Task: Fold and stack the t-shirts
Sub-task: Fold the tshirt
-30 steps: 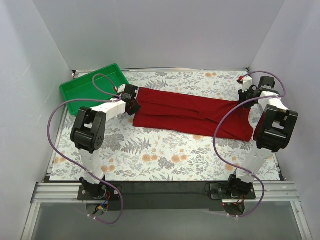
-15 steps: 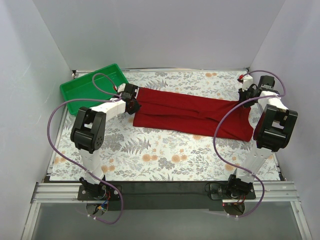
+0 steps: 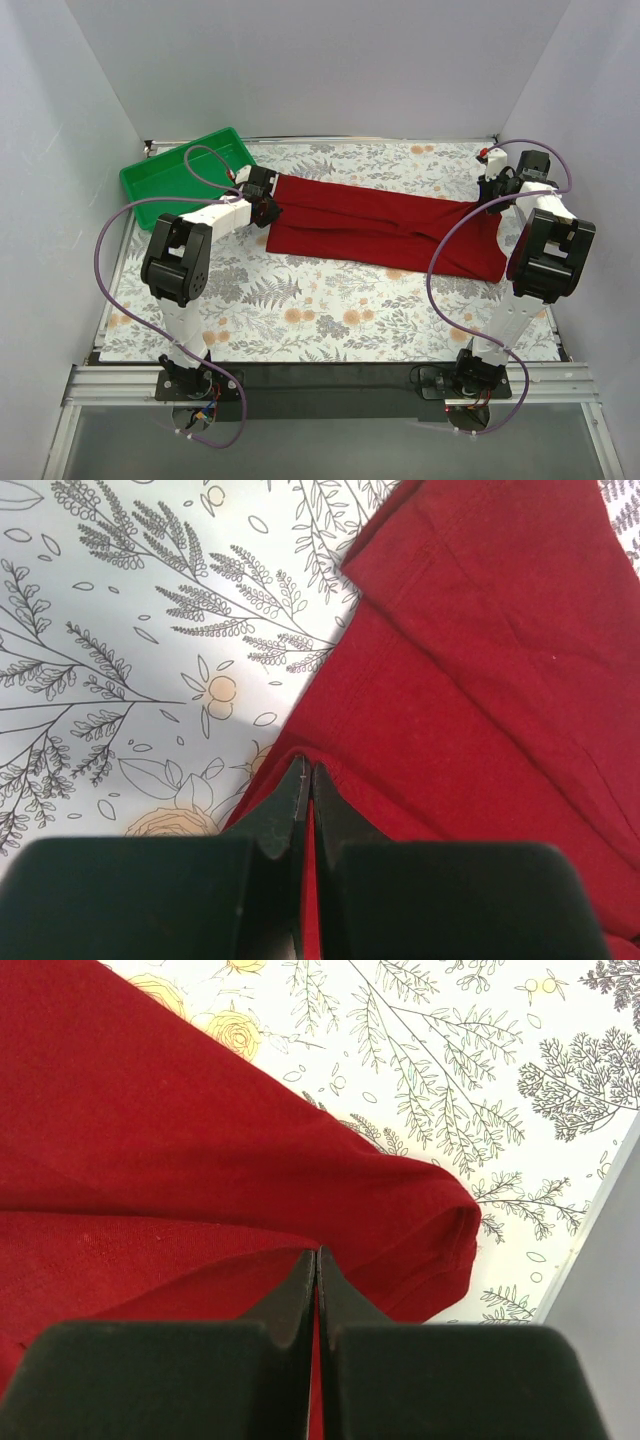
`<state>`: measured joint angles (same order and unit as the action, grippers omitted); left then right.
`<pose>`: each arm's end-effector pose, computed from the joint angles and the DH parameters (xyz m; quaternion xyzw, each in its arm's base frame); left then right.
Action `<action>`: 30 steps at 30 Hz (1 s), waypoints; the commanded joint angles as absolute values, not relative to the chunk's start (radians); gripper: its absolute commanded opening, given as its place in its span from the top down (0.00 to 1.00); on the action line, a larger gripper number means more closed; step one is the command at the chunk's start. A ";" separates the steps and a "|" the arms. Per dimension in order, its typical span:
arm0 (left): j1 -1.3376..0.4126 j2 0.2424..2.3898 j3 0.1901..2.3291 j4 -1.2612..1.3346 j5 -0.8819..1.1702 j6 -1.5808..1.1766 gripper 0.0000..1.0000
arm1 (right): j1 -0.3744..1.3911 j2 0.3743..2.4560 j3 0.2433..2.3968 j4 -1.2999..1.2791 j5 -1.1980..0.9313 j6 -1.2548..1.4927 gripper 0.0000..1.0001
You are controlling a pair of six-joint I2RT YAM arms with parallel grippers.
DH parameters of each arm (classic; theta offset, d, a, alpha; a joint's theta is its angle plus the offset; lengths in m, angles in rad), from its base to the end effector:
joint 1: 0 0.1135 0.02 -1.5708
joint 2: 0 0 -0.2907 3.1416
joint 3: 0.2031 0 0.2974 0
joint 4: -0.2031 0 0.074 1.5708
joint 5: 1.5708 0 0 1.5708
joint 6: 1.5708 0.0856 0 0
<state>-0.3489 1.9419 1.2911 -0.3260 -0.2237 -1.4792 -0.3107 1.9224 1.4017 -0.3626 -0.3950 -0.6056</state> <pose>0.4591 -0.1468 0.1252 -0.5365 0.7850 -0.1652 0.2621 0.4859 -0.1214 0.1753 -0.2010 0.9035 0.0195 0.3781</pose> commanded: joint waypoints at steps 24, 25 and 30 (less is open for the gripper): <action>-0.339 1.591 1.142 -0.149 -0.161 -1.302 0.26 | -0.304 1.959 1.463 -0.287 -0.380 -0.490 0.96; -0.339 1.545 1.103 -0.141 -0.134 -1.286 0.26 | -0.304 1.965 1.466 -0.287 -0.383 -0.476 0.96; -0.337 1.418 0.997 -0.132 -0.089 -1.255 0.26 | -0.305 1.993 1.497 -0.284 -0.373 -0.391 0.95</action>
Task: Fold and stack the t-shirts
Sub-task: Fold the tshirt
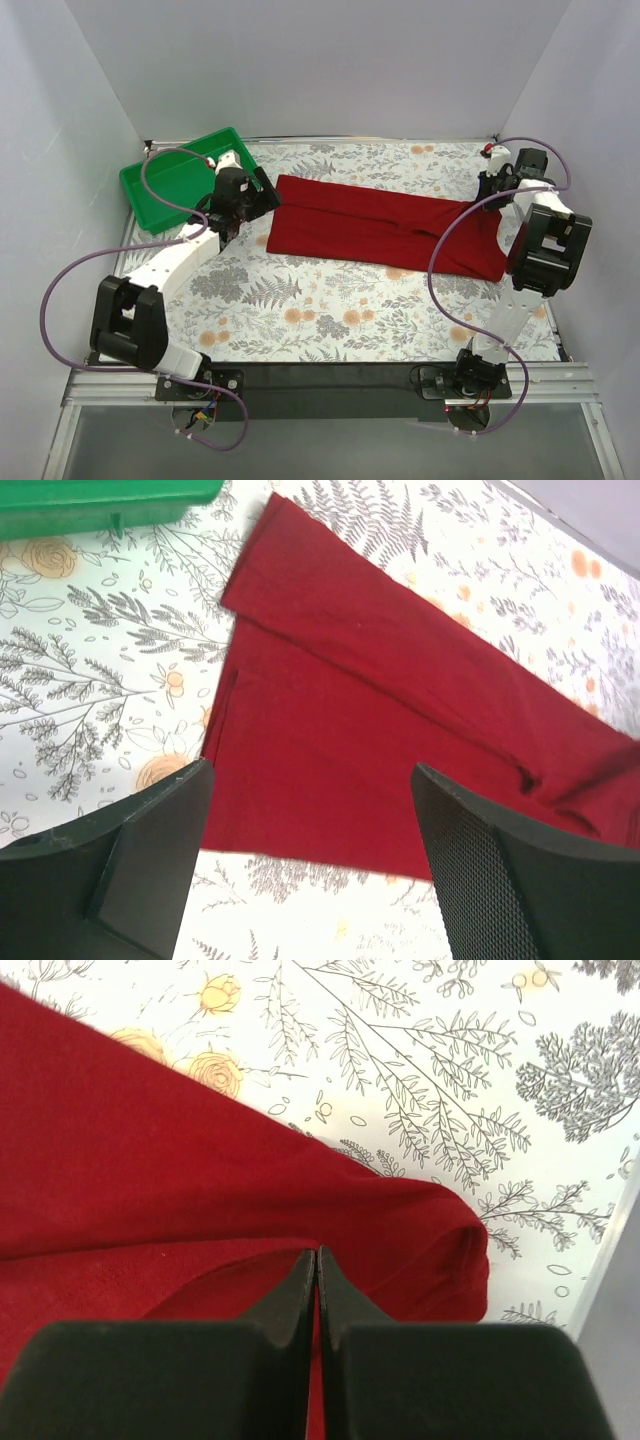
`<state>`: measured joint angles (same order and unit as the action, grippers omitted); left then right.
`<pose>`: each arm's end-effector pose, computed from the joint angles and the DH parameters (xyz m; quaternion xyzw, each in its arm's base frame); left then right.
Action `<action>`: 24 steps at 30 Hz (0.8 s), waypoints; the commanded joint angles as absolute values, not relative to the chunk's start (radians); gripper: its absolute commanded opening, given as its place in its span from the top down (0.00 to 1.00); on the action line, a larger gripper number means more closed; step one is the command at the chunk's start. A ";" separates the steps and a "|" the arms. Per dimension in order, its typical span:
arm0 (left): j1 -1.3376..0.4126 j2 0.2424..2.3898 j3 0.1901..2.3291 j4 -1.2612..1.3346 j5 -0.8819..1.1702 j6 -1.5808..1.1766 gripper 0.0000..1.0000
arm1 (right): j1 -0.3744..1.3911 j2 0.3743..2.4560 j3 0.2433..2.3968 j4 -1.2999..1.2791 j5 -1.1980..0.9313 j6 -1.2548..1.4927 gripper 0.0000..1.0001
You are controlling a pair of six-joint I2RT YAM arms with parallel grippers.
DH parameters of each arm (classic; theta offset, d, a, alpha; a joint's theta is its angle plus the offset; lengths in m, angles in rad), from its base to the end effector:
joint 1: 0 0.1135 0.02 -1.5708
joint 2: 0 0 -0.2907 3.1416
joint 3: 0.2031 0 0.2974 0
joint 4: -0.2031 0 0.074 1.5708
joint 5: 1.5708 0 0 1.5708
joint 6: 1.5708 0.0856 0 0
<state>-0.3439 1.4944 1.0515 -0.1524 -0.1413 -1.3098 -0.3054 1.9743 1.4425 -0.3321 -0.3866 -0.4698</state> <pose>0.3977 -0.1296 0.2437 -0.4385 0.7650 -0.3017 0.3625 0.5010 -0.1241 0.1683 -0.1419 0.9121 0.0385 0.3826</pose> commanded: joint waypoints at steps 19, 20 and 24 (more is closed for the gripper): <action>-0.339 0.928 0.769 -0.239 -0.006 -1.019 0.26 | -0.293 1.855 1.508 -0.553 -0.633 -0.765 0.53; -0.339 0.911 0.732 -0.230 -0.002 -1.006 0.25 | -0.295 1.836 1.473 -0.602 -0.652 -0.816 0.55; -0.339 0.864 0.660 -0.167 0.000 -0.980 0.25 | -0.291 1.835 1.396 -0.690 -0.653 -0.873 0.76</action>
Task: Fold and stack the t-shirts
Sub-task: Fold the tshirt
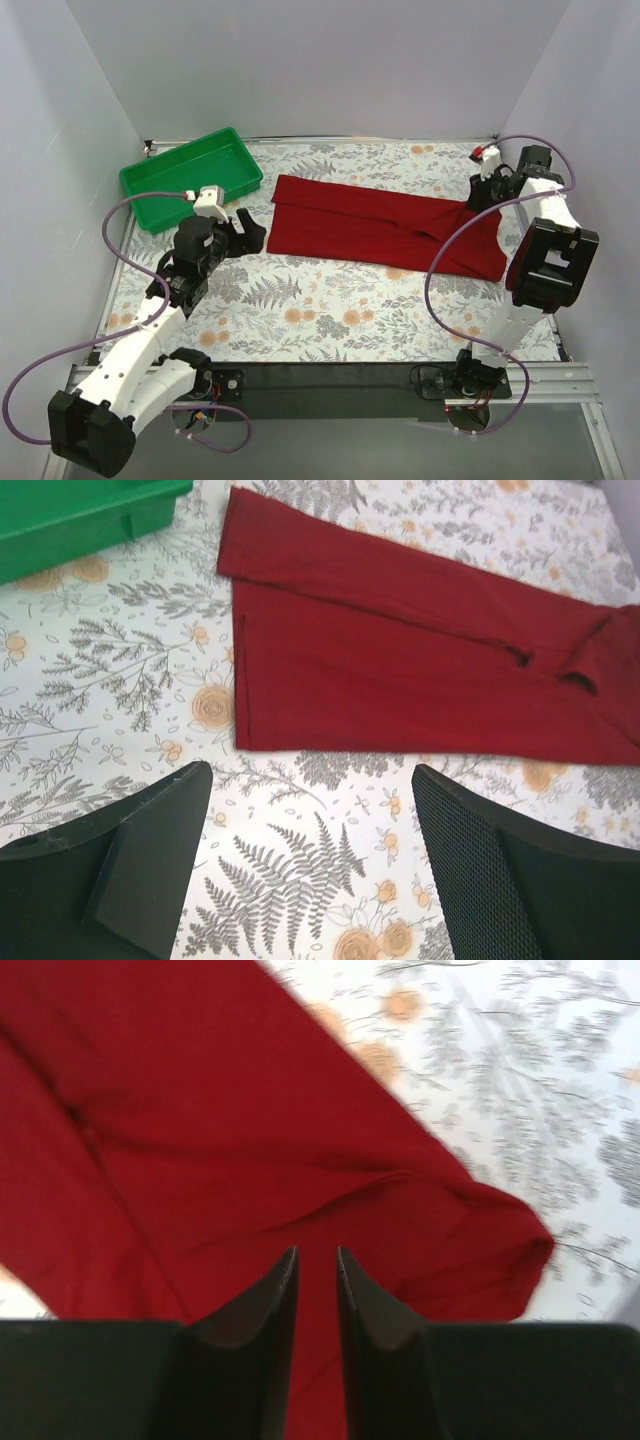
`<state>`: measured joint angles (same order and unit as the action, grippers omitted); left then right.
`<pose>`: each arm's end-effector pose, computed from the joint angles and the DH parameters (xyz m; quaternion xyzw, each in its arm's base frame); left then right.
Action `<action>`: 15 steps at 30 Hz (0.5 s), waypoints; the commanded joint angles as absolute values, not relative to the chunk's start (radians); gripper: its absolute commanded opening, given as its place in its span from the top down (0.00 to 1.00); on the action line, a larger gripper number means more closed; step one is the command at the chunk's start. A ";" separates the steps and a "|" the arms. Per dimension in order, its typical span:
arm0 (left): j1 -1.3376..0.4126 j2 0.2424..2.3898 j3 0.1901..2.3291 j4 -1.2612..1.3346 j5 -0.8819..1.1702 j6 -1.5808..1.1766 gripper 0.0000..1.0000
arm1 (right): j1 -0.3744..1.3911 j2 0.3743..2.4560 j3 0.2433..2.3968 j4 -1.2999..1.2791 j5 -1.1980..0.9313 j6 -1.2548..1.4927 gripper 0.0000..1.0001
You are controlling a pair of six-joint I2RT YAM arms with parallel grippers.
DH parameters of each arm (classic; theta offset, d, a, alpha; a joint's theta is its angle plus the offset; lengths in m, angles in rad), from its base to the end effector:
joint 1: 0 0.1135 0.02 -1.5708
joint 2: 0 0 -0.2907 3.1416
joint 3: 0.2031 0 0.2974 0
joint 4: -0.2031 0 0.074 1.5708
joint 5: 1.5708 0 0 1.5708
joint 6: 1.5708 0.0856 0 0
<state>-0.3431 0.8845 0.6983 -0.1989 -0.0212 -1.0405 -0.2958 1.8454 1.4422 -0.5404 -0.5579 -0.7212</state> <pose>0.2653 -0.0928 0.2835 -0.2889 0.7774 -0.3496 0.4359 0.4689 -0.0955 0.2155 -0.2761 0.8759 0.0844 0.3866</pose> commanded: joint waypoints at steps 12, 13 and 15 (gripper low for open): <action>-0.339 0.848 0.660 -0.166 0.060 -0.962 0.25 | -0.238 1.815 1.250 -0.696 -0.683 -0.787 0.59; -0.341 0.847 0.658 -0.166 0.064 -0.962 0.25 | -0.215 1.813 1.243 -0.693 -0.675 -0.776 0.59; -0.341 0.845 0.658 -0.166 0.064 -0.962 0.25 | -0.195 1.816 1.241 -0.674 -0.648 -0.724 0.61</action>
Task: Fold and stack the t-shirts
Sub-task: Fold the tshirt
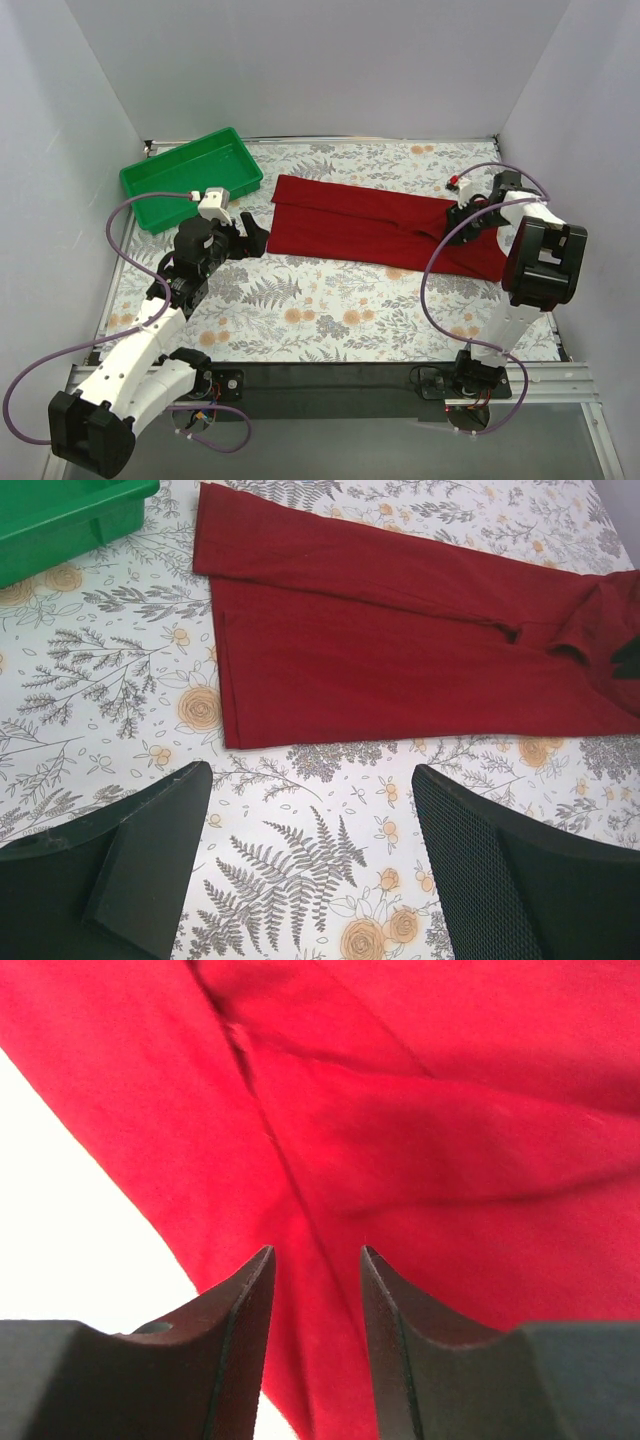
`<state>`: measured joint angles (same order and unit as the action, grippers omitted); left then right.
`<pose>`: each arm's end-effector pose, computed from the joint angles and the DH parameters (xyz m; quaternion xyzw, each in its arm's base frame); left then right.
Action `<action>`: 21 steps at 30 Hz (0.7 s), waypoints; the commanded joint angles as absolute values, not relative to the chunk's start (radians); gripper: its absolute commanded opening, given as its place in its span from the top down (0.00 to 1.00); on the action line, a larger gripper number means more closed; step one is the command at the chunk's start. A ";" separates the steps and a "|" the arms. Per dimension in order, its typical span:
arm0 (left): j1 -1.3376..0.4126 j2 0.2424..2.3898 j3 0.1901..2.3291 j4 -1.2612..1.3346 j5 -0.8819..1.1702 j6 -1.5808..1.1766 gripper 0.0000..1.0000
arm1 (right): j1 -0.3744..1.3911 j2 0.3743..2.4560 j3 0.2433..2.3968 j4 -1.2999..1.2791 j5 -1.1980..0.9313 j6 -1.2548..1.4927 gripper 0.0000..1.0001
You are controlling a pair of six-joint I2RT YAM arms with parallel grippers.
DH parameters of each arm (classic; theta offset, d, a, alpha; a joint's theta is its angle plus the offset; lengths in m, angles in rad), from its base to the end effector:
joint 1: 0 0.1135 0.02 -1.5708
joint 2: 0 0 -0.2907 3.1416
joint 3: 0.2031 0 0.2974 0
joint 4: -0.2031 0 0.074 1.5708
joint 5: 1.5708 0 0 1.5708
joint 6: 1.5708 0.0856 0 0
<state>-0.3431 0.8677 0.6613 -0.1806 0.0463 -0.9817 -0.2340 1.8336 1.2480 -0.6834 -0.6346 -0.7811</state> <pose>0.2597 -0.0970 0.2741 -0.2482 0.7918 -0.3582 0.4280 0.4144 -0.0466 0.1467 -0.2989 0.8917 0.2002 0.2747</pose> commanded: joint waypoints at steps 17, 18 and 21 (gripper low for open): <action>-0.341 0.848 0.653 -0.163 0.072 -0.966 0.25 | -0.071 1.782 1.152 -0.413 -0.404 -0.493 0.66; -0.341 0.850 0.653 -0.163 0.074 -0.966 0.25 | -0.068 1.782 1.157 -0.408 -0.397 -0.486 0.66; -0.339 0.851 0.655 -0.163 0.075 -0.968 0.25 | -0.061 1.790 1.183 -0.399 -0.376 -0.473 0.66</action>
